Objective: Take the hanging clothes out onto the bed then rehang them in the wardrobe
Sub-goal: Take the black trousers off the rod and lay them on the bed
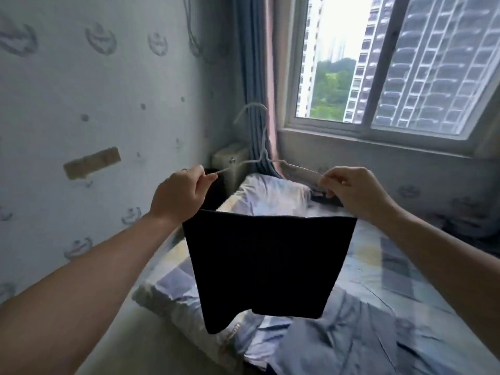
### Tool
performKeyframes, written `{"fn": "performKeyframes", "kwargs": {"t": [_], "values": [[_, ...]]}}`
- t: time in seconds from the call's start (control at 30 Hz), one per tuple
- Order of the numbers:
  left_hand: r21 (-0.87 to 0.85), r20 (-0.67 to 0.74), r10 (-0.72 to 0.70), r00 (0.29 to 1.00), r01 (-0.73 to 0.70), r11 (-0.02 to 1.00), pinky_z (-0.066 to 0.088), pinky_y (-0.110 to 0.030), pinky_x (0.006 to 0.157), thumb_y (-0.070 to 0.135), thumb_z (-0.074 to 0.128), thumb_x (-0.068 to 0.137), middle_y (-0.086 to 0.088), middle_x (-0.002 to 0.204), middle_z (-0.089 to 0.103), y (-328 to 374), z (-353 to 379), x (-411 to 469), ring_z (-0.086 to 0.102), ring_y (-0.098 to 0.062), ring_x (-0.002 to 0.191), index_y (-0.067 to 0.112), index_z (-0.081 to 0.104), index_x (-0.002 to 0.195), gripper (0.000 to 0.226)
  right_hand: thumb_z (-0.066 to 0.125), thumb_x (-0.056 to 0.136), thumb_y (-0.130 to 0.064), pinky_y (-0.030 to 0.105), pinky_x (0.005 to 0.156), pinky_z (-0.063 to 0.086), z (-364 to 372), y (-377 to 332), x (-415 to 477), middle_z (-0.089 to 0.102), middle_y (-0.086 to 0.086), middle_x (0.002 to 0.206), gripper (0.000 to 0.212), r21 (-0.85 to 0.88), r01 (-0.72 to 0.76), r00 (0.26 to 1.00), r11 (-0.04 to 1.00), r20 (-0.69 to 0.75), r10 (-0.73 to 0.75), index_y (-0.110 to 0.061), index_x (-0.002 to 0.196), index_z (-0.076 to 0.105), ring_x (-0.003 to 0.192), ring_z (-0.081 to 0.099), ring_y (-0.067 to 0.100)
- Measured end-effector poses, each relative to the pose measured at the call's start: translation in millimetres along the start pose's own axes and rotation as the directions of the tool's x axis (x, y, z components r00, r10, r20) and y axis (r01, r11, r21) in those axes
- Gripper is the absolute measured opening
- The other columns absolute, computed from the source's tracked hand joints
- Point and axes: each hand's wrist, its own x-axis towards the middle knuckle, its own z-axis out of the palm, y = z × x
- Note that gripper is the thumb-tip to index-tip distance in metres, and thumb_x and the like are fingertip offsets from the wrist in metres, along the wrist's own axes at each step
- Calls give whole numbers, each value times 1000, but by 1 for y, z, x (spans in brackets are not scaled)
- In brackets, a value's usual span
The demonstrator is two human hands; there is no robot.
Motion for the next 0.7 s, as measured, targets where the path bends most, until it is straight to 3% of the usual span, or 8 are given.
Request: {"fn": "performKeyframes", "kwargs": {"t": [0.13, 0.2, 0.3, 0.43, 0.7], "values": [[-150, 175, 29, 984, -2, 989, 44, -39, 58, 41, 55, 98, 0, 58, 48, 22, 79, -3, 59, -38, 66, 11, 50, 72, 39, 63, 91, -14, 10, 45, 33, -11, 52, -44, 68, -8, 63, 26, -46, -191, 981, 980, 13, 192, -30, 72, 70, 42, 47, 5], [-188, 242, 66, 968, -20, 982, 38, -35, 59, 40, 56, 97, -7, 62, 53, 38, 112, -5, 61, -39, 72, 12, 51, 71, 39, 64, 91, -13, 23, 51, 43, -20, 76, -66, 69, -10, 64, 26, -85, -256, 966, 963, -11, 256, -30, 73, 71, 48, 53, 10], [-239, 344, 134, 929, -51, 970, 34, -34, 59, 42, 56, 97, -2, 59, 47, 65, 154, -7, 61, -37, 70, 15, 45, 66, 42, 65, 91, -13, 41, 54, 48, -33, 109, -99, 70, -10, 65, 20, -90, -358, 934, 929, -22, 358, -23, 76, 73, 56, 58, 33], [-313, 457, 224, 861, -81, 946, 32, -35, 59, 40, 55, 98, 5, 56, 41, 99, 203, -8, 59, -37, 68, 25, 35, 60, 46, 65, 91, -12, 30, 46, 38, -50, 149, -133, 70, -9, 64, 22, -92, -447, 895, 890, -32, 446, -26, 76, 73, 43, 44, 15], [-320, 667, 219, 712, 8, 947, 42, -39, 59, 51, 49, 97, -3, 59, 51, 148, 309, -19, 52, -26, 61, 16, 43, 62, 49, 64, 93, -15, 29, 49, 40, -60, 255, -167, 70, -6, 64, 19, -45, -619, 780, 784, 79, 621, -24, 78, 73, 45, 46, 12]]}}
